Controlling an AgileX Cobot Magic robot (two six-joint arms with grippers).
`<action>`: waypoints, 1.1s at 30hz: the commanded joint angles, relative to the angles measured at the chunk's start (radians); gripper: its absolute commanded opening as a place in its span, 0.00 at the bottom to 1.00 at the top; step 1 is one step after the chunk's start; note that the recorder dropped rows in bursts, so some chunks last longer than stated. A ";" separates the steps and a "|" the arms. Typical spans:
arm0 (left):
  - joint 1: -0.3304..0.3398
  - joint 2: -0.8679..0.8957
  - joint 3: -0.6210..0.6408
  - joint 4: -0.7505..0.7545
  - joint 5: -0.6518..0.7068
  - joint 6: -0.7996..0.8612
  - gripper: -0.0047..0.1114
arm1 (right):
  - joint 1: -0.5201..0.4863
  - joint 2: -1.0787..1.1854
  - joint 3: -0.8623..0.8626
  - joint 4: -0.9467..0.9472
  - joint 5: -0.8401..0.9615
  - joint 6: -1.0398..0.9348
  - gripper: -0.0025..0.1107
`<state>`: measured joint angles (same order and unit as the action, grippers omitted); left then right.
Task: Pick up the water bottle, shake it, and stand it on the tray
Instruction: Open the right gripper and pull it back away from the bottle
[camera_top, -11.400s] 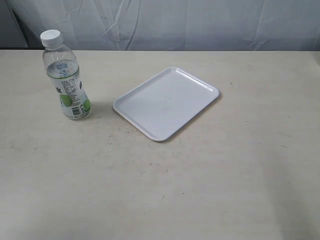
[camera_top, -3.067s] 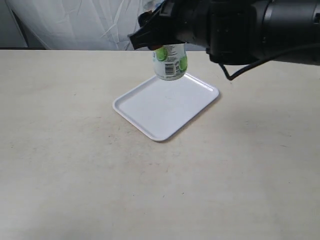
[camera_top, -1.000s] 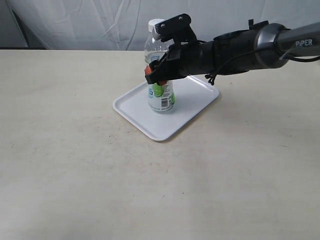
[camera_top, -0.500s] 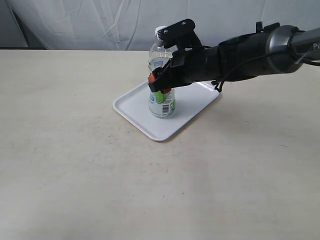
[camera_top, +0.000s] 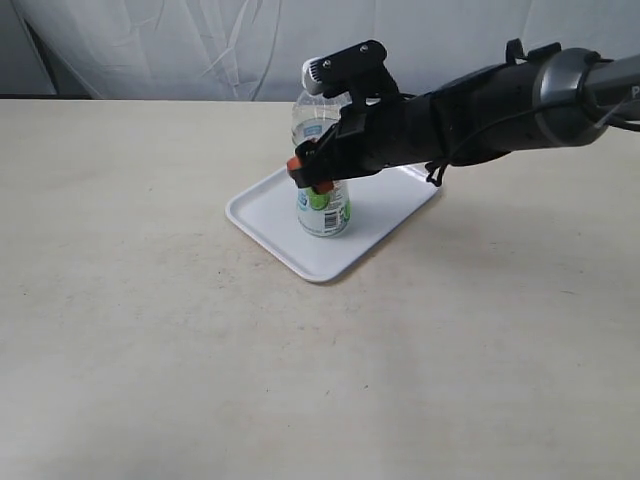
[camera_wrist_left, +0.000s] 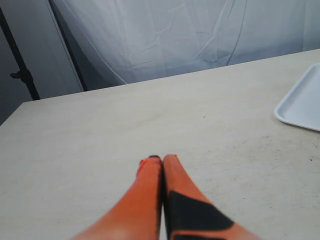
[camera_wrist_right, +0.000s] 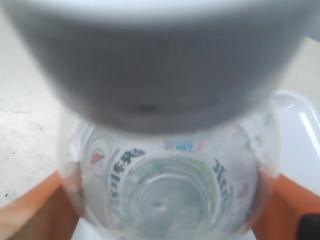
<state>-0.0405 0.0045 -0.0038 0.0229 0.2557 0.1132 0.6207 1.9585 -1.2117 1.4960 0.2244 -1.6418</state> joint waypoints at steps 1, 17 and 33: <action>0.000 -0.005 0.004 -0.002 -0.009 -0.001 0.04 | -0.001 -0.027 0.002 -0.204 0.019 0.196 0.72; 0.000 -0.005 0.004 -0.002 -0.009 -0.001 0.04 | -0.003 -0.075 0.002 -0.912 0.216 0.834 0.39; 0.000 -0.005 0.004 -0.002 -0.009 0.001 0.04 | -0.003 -0.324 0.054 -1.238 0.449 1.257 0.38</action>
<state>-0.0405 0.0045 -0.0038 0.0229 0.2557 0.1132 0.6207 1.7420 -1.1852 0.2916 0.6172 -0.4235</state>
